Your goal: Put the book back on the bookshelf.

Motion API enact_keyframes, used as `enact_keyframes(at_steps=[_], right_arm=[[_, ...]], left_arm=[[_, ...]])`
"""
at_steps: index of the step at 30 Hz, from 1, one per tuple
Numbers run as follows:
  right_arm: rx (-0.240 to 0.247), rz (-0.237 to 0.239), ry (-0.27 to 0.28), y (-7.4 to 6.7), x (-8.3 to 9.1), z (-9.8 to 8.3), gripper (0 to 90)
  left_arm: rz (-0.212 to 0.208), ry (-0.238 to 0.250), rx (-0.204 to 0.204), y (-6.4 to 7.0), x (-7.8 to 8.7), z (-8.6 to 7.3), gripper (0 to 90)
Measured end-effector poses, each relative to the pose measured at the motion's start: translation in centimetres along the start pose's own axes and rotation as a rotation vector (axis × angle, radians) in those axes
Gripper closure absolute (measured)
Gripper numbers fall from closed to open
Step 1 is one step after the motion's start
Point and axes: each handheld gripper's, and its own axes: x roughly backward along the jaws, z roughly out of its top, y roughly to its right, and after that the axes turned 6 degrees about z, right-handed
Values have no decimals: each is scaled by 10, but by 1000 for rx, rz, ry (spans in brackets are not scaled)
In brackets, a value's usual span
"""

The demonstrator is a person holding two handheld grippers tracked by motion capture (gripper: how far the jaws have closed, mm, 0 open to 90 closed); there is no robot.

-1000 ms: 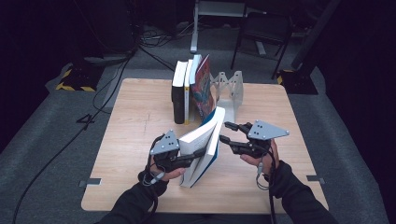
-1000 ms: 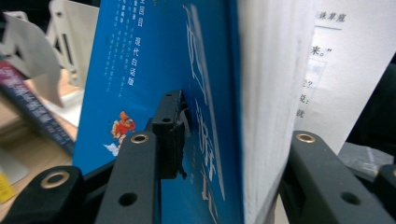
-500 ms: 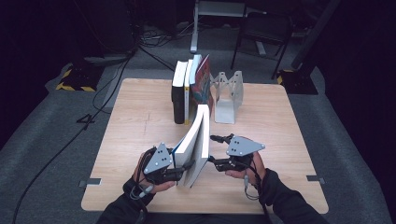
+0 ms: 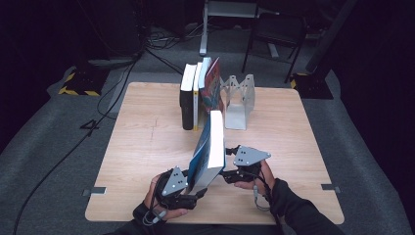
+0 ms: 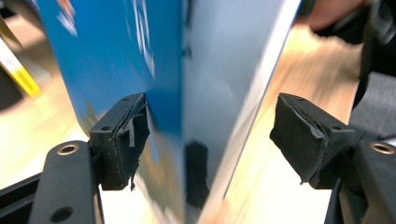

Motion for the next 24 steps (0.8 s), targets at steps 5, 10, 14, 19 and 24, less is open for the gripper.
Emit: enact_keyframes(at_steps=[5, 10, 14, 19, 24], right_arm=[[5, -1, -4, -2, -5, -1, 349], [-1, -4, 5, -3, -9, 0, 349], [-10, -10, 20, -5, -13, 1, 348], [-6, -12, 20, -5, -14, 2, 339], [17, -17, -14, -5, -5, 0, 328]], left_arm=[[115, -6, -9, 8, -11, -1, 250], [232, -1, 48, 12, -26, -2, 228], [276, 31, 62, 12, -28, -3, 248], [245, 20, 87, 6, -22, -4, 321], [243, -3, 48, -10, -4, -9, 568]])
